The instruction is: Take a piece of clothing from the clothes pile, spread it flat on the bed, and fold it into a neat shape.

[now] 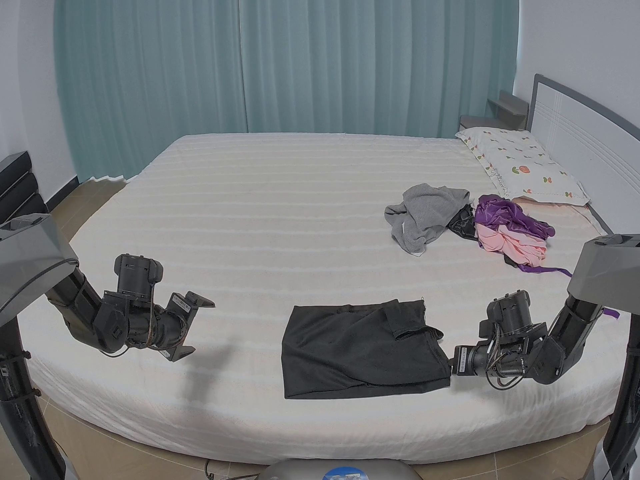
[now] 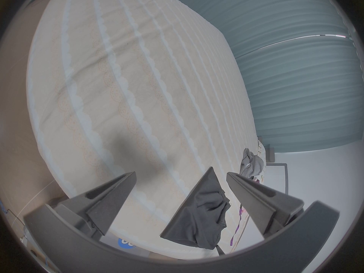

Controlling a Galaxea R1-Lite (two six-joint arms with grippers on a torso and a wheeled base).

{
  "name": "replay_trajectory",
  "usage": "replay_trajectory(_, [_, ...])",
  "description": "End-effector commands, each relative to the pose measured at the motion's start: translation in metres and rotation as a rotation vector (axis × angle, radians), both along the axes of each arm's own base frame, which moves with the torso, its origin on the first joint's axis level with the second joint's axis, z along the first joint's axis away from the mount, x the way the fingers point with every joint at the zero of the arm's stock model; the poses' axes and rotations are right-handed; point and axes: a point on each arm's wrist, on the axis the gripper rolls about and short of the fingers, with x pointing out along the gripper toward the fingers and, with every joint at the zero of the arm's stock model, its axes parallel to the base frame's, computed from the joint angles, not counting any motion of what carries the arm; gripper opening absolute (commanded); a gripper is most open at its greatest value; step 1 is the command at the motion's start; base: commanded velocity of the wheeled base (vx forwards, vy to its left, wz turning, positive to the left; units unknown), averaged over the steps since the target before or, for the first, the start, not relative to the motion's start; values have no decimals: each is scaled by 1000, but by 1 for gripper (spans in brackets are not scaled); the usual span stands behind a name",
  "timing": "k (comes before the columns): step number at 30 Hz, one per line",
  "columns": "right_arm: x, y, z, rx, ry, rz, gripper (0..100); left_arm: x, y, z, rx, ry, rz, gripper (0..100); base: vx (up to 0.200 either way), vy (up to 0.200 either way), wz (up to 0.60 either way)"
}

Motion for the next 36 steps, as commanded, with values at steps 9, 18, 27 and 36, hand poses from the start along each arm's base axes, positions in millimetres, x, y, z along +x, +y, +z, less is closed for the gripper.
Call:
replay_trajectory(9, [-5,-4,5,-28,21,18,0,0,0,0,0,2,0,100,0,0,0])
replay_trajectory(18, [7,2,29,49,-83,-1,100,0,0,0,0,1,2,100,0,0,0])
replay_trajectory(27, [38,57,24,258,-74,-54,100,0,0,0,3,0,6,100,0,0,0])
replay_trajectory(36, [42,80,3,275,-23,-4,100,0,0,0,3,0,6,100,0,0,0])
